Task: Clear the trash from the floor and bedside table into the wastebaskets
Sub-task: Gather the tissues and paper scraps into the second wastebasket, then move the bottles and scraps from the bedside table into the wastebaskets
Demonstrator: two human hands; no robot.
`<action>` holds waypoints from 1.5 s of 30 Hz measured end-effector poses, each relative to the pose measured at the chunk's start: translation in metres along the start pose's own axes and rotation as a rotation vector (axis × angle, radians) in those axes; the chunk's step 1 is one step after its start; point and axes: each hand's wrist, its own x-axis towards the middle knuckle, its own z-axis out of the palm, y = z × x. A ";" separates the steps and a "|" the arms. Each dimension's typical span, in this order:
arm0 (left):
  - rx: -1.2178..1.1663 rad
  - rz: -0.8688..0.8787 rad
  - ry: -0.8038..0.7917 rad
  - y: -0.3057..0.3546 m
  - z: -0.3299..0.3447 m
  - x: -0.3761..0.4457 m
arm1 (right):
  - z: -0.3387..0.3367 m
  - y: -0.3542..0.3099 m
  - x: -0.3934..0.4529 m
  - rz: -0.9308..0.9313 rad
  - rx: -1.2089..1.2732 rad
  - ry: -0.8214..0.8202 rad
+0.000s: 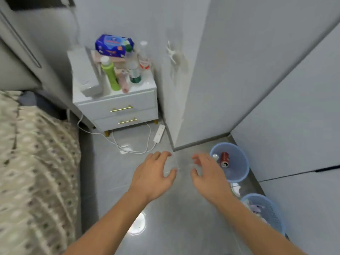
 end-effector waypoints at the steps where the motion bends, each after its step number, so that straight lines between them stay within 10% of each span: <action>1: 0.005 -0.020 0.037 -0.016 -0.035 -0.007 | 0.003 -0.037 0.006 -0.041 0.000 -0.010; 15: -0.025 -0.187 0.327 -0.119 -0.345 -0.041 | -0.014 -0.348 0.073 -0.350 0.003 -0.074; 45: 0.206 0.061 -0.137 -0.273 -0.223 0.424 | 0.184 -0.257 0.446 0.007 -0.295 -0.025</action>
